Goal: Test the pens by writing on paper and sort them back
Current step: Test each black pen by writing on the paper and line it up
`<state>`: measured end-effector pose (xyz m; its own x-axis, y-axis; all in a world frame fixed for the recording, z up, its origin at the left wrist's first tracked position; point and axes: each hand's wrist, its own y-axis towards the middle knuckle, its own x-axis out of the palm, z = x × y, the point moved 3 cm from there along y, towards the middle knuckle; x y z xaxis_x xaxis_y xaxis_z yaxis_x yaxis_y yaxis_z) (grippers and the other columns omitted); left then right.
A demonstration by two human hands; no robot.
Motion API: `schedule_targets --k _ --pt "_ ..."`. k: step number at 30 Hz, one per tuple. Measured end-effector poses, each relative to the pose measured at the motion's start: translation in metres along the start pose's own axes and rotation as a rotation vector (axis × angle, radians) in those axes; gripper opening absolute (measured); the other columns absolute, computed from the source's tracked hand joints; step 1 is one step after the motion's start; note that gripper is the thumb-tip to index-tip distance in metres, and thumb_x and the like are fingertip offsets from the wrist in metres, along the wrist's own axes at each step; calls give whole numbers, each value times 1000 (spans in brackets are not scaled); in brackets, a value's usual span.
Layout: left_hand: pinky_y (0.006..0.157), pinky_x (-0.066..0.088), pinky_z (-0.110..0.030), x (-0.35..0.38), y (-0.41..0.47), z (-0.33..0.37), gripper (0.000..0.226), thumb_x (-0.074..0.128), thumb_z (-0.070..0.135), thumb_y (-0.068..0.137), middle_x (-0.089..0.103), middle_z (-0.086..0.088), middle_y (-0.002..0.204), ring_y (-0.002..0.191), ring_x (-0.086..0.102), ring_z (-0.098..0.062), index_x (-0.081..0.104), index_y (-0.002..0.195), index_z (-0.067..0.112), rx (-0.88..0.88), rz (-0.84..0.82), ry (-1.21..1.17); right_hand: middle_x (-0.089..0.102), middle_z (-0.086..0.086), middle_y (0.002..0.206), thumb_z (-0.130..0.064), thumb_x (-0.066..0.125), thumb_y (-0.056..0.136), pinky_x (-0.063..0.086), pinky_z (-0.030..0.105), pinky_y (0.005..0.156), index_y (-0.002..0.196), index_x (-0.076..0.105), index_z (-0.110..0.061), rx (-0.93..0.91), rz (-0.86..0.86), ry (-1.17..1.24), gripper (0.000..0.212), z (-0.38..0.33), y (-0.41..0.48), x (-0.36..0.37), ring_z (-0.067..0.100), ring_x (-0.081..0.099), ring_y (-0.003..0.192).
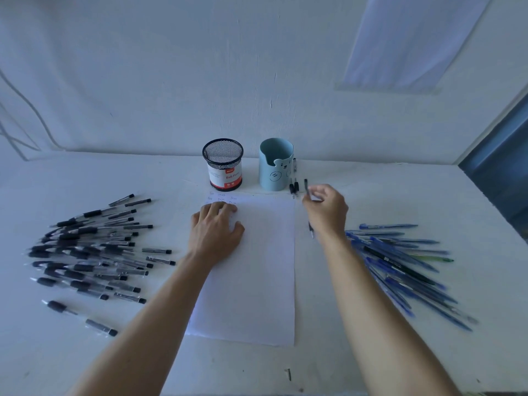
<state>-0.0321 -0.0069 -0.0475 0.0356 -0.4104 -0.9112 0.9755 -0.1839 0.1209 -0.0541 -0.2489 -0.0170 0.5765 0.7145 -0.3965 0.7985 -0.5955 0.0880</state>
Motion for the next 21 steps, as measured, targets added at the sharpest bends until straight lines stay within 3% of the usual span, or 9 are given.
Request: schedule_targets --k 2,6,12,17,21 --pt "109 24 -38 1 1 1 39 56 34 93 53 2 136 133 38 -24 56 130 22 1 0 4 74 5 105 -15 73 86 52 29 92 103 71 -9 19 60 -20 18 -1 23 -1 18 70 97" --pt "105 29 -40 2 -1 -1 46 45 41 85 58 1 129 128 43 -26 59 124 21 10 26 -1 75 9 102 -15 71 86 46 22 83 101 72 -5 86 120 -76 18 -1 53 11 22 69 97" --pt "100 35 -44 5 0 -2 42 47 39 82 61 1 123 120 49 -28 61 118 21 36 66 30 75 9 98 -19 71 86 42 20 71 101 77 -11 153 88 -145 18 -7 72 32 26 69 96" --pt "98 37 -46 7 2 -3 41 48 39 82 61 0 121 117 51 -29 61 116 21 44 75 53 75 11 100 -21 74 85 42 22 70 101 77 -12 178 32 -202 18 -7 91 44 28 68 97" --pt "99 37 -45 8 2 -4 41 48 39 81 61 2 121 117 50 -28 61 116 22 44 76 55 70 8 88 -27 75 82 39 24 68 86 72 -12 162 -11 -207 16 -6 97 52 25 58 82"
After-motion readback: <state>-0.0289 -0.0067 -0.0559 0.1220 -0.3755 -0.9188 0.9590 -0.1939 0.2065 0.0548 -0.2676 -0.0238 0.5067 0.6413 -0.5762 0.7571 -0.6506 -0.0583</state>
